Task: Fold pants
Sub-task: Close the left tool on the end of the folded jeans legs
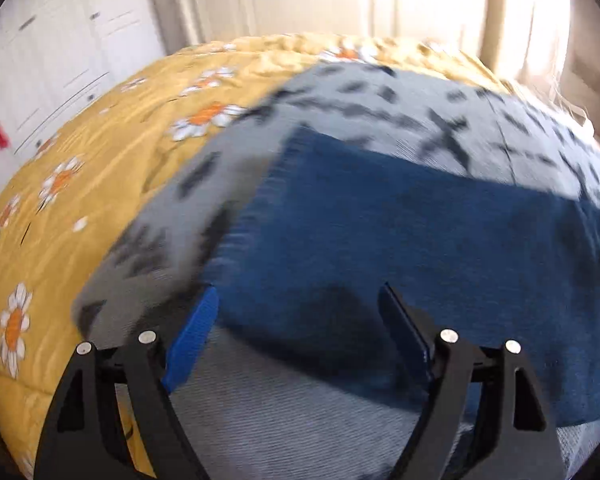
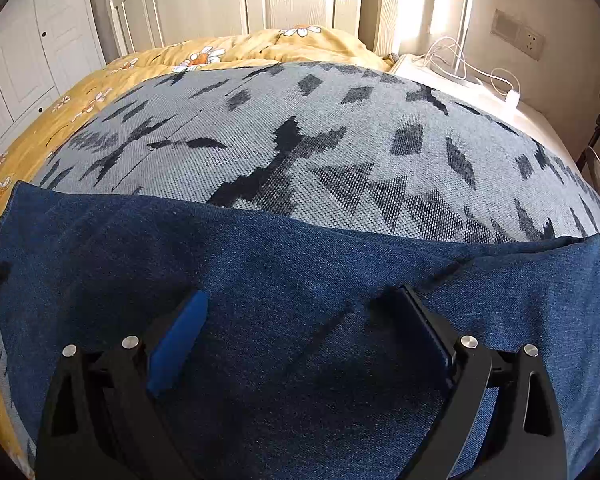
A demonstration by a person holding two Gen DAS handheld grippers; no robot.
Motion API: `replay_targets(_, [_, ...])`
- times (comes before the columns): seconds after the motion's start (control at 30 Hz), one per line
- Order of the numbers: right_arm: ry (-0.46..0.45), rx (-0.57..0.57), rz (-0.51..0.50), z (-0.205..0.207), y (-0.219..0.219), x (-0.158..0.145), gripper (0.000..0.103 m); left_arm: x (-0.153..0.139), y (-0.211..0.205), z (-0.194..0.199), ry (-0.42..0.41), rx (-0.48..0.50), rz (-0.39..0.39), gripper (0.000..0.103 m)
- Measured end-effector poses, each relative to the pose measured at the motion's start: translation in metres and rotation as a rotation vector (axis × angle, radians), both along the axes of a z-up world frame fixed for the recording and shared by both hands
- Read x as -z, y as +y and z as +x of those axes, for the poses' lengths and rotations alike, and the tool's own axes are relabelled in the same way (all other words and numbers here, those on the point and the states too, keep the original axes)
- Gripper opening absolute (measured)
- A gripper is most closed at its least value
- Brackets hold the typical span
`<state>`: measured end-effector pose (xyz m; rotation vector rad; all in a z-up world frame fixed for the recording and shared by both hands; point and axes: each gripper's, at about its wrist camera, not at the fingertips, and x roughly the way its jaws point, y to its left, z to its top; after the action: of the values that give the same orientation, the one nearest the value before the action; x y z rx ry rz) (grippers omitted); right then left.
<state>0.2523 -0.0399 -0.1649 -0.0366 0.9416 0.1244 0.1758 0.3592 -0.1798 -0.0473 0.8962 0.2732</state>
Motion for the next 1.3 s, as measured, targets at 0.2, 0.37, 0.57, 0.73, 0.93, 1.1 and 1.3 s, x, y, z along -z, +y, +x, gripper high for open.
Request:
replay_targets(0.2, [0.000, 0.000, 0.002, 0.000, 0.000, 0.000, 0.091, 0.005, 0.049, -0.027, 0.019, -0.248, 0.042, 0.082])
replay_targets(0.37, [-0.001, 0.000, -0.002, 0.000, 0.000, 0.000, 0.091, -0.008, 0.074, -0.075, -0.143, -0.315, -0.195, 0.079])
replay_targets(0.57, [-0.143, -0.067, -0.023, -0.013, 0.028, -0.045, 0.088, 0.005, 0.070, -0.075, -0.249, -0.101, -0.709, 0.068])
replay_targets(0.73, [-0.016, -0.122, 0.061, 0.014, 0.055, -0.033, 0.086, 0.029, 0.059, -0.063, -0.193, -0.150, -0.852, 0.068])
replay_targets(0.93, [0.049, -0.145, 0.035, 0.031, 0.056, -0.009, 0.091, 0.036, 0.052, -0.066, -0.192, -0.149, -0.890, 0.069])
replay_targets(1.1, [0.008, -0.104, 0.192, -0.015, 0.037, -0.042, 0.091, 0.048, 0.069, -0.070, -0.236, -0.185, -1.037, 0.069])
replay_targets(1.3, [0.058, -0.105, 0.183, -0.065, 0.039, -0.021, 0.091, 0.059, 0.085, -0.069, -0.267, -0.228, -1.170, 0.069])
